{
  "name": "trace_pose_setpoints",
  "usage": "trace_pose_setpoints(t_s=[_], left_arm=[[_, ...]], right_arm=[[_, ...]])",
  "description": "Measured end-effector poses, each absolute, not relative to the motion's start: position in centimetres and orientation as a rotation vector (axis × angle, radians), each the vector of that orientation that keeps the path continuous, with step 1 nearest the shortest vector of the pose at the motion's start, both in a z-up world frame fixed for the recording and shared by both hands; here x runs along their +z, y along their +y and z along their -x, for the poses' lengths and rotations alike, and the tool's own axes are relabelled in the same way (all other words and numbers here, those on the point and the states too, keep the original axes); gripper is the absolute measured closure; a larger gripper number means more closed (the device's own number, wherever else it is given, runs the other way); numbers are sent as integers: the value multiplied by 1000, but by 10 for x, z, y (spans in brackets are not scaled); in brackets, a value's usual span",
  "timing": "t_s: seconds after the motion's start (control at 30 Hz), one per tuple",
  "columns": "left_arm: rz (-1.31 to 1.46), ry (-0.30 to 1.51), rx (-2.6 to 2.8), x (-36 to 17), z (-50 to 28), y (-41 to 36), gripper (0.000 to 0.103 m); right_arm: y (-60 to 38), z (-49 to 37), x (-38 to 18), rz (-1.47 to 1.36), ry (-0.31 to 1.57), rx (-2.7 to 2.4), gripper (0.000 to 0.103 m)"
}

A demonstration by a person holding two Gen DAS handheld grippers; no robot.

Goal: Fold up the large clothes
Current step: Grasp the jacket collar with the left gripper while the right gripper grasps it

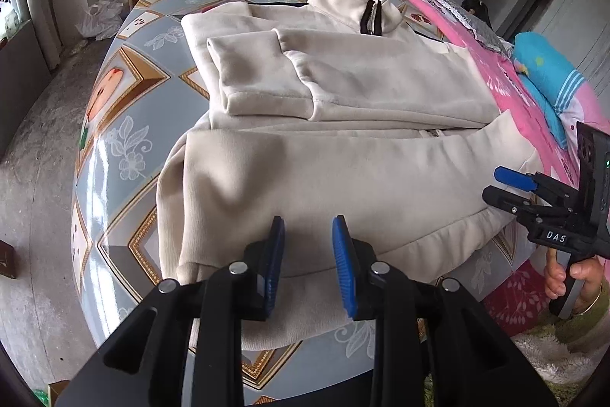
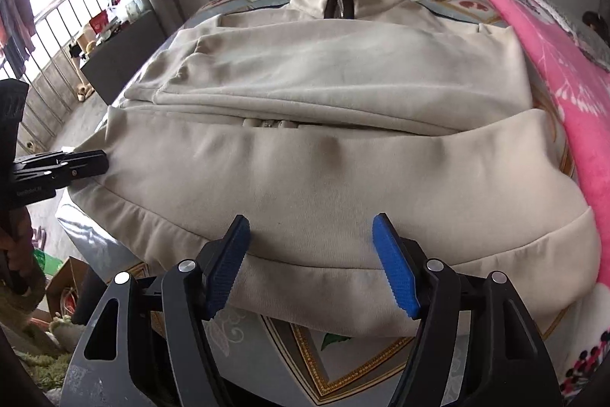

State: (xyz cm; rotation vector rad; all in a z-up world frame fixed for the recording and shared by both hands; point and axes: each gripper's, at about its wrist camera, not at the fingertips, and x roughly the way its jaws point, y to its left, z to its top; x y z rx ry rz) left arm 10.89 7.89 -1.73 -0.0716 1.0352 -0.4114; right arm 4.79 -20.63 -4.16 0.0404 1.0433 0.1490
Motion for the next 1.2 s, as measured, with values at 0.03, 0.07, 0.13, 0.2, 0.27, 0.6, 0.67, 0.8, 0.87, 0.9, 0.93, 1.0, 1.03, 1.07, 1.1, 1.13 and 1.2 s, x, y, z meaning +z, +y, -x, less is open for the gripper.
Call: trace_pose_setpoints(t_s=[0.03, 0.07, 0.13, 0.2, 0.27, 0.6, 0.67, 0.8, 0.87, 0.9, 0.93, 1.0, 1.03, 1.07, 1.1, 1.13, 1.2], left_arm=[[67, 1023, -415, -11, -111, 79, 77], [70, 1008, -423, -4, -115, 80, 74], [81, 974, -428, 12, -128, 82, 65], [95, 936, -429, 31, -148, 83, 53], [118, 915, -427, 47, -172, 79, 47], [303, 979, -458, 70, -359, 33, 35], [306, 1032, -415, 58, -401, 17, 35], [237, 1133, -320, 24, -463, -15, 35], [253, 1174, -289, 8, -479, -22, 35], [275, 1188, -285, 2, -484, -23, 35], [299, 1195, -280, -1, -486, -23, 35], [322, 1194, -293, -2, -487, -25, 51], [322, 1191, -300, 1, -485, -26, 55], [321, 1183, -315, 4, -482, -28, 61], [310, 1174, -336, 8, -480, -31, 63], [290, 1167, -351, 12, -478, -33, 63], [263, 1139, -371, 21, -473, -37, 63]], right_arm=[[-211, -50, -34, -58, 1033, 156, 38], [-216, -52, -26, -75, 1017, 162, 38], [-230, -64, -6, -122, 981, 188, 37], [-243, -81, 11, -171, 947, 204, 35], [-259, -108, 26, -231, 934, 196, 35], [-308, -290, 39, -376, 1001, 206, 33], [-309, -330, 26, -345, 1048, 169, 33], [-309, -402, -16, -304, 1190, 89, 33], [-308, -424, -37, -269, 1251, 51, 36], [-308, -430, -44, -261, 1272, 37, 43], [-309, -434, -49, -265, 1287, 35, 48], [-311, -435, -52, -280, 1289, 59, 78], [-311, -431, -49, -284, 1276, 78, 84], [-309, -425, -43, -278, 1253, 99, 85], [-306, -418, -36, -249, 1230, 107, 86], [-302, -412, -30, -210, 1209, 111, 86], [-297, -402, -20, -157, 1191, 124, 86]])
